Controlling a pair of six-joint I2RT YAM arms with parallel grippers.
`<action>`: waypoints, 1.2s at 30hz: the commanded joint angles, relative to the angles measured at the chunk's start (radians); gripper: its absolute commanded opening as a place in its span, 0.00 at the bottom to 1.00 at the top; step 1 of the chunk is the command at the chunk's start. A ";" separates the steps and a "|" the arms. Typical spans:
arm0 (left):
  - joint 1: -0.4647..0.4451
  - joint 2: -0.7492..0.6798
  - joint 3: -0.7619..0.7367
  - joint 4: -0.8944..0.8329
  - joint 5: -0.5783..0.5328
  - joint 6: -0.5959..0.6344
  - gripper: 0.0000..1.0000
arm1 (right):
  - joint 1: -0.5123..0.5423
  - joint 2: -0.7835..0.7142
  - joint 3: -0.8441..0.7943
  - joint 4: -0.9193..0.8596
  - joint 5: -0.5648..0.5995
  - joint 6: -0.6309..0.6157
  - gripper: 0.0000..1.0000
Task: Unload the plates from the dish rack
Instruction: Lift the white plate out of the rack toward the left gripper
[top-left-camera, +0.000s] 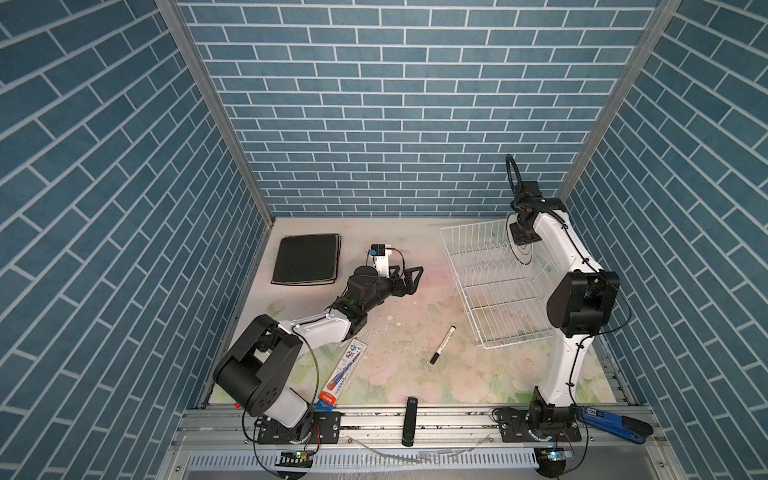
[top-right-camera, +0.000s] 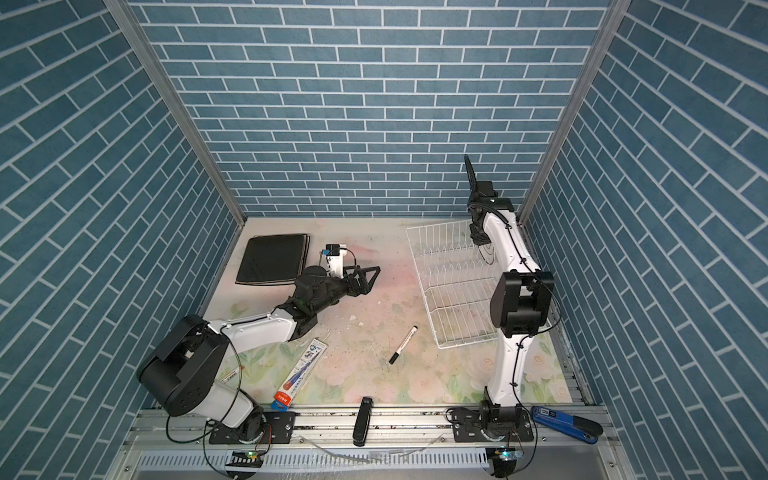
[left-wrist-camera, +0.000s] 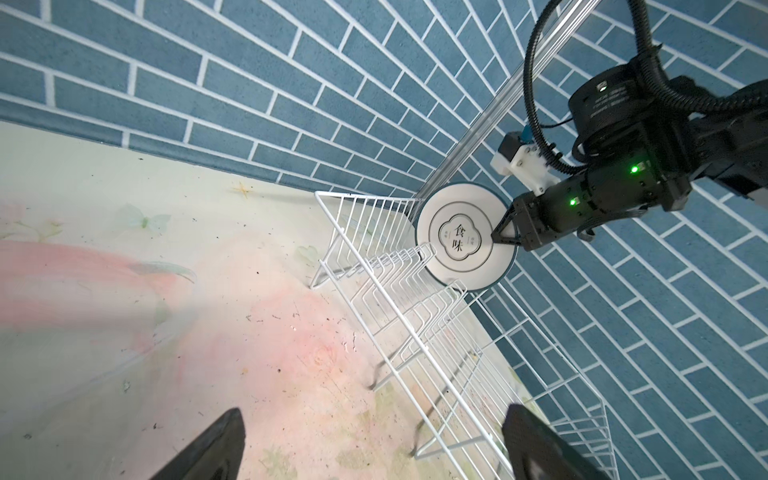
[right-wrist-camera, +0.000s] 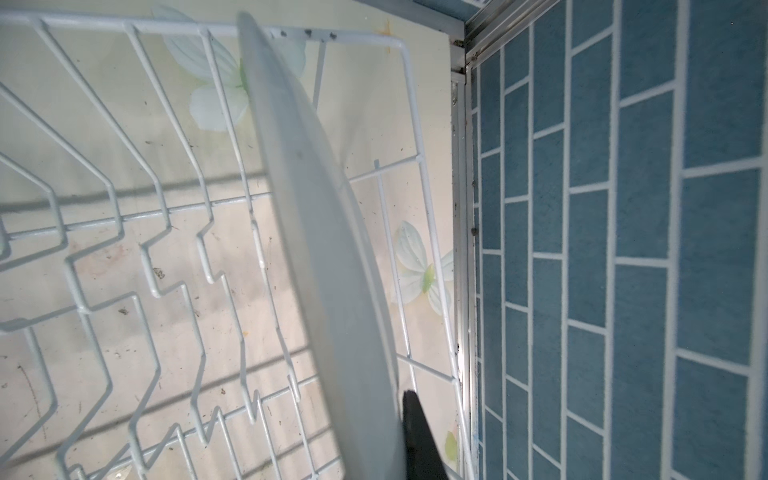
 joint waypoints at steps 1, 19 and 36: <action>-0.007 -0.059 -0.043 -0.022 -0.003 0.027 0.99 | 0.011 -0.001 0.074 -0.045 0.078 -0.019 0.00; -0.005 -0.229 0.029 -0.490 -0.041 0.022 1.00 | 0.063 -0.295 -0.020 -0.024 0.109 0.032 0.00; 0.018 -0.143 0.072 -0.319 0.172 -0.220 1.00 | 0.066 -0.880 -0.814 0.543 -0.747 0.600 0.00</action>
